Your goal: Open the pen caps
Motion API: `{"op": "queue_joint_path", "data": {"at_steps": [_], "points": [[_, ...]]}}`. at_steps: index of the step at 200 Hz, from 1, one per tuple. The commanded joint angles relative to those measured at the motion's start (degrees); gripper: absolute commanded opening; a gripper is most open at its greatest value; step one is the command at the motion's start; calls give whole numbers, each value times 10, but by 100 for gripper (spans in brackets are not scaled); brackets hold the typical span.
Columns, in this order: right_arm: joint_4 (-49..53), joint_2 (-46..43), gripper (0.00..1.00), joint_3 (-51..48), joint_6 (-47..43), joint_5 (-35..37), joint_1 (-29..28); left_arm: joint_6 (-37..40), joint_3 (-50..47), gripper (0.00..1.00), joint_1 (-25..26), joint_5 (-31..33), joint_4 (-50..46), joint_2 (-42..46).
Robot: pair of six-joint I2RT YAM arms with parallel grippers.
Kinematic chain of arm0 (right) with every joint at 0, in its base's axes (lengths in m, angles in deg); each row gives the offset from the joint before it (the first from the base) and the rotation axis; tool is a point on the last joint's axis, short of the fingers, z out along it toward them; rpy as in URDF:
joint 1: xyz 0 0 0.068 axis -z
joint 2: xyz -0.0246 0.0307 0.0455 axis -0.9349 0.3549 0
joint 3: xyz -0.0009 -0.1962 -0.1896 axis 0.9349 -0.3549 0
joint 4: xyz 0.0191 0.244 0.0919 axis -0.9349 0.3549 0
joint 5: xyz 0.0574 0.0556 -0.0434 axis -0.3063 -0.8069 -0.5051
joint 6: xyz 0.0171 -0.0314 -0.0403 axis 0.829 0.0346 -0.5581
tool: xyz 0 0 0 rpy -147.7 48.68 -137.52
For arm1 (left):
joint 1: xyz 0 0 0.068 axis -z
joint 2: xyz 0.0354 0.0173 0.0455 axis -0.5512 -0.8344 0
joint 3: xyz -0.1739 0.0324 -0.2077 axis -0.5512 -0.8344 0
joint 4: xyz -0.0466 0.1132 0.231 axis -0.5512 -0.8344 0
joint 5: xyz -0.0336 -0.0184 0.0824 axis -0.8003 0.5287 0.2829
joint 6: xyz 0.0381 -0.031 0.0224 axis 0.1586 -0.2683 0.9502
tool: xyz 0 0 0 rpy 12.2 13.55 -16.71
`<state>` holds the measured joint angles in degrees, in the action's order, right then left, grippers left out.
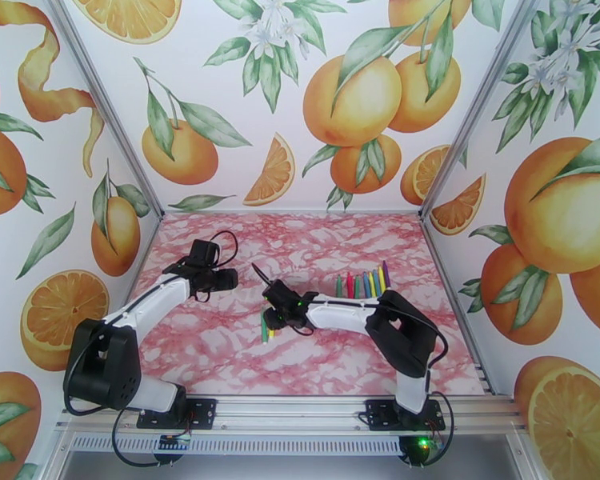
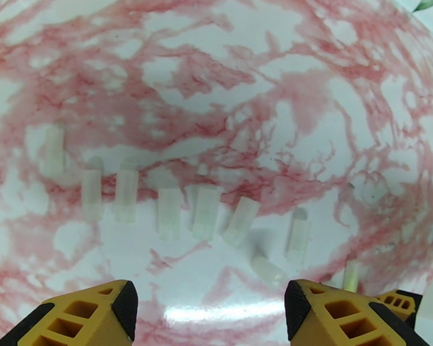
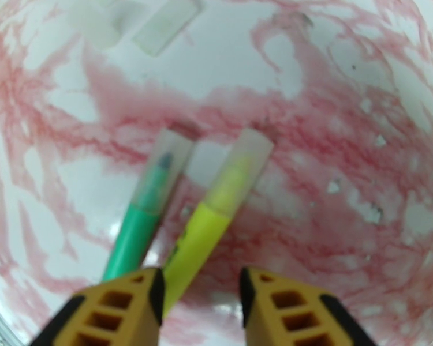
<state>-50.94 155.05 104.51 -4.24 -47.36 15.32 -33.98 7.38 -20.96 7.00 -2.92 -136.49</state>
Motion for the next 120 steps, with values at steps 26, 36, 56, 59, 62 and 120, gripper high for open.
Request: {"op": "queue_joint_path", "data": {"at_steps": [26,36,56,59,62,120], "points": [[17,23,41,16,9,-10,-3,6,-8,71,-4,-1,18,13],[19,26,41,19,8,-10,-4,6,-8,71,-4,-2,17,13],[25,35,41,28,7,-9,-4,6,-10,71,-5,-1,17,13],[26,36,41,29,7,-9,-4,6,-10,71,-5,-1,17,13],[27,37,40,30,7,-9,-4,6,-10,71,-5,-2,17,13],[33,43,35,37,6,-10,-4,6,-9,71,-4,-4,17,15]]}}
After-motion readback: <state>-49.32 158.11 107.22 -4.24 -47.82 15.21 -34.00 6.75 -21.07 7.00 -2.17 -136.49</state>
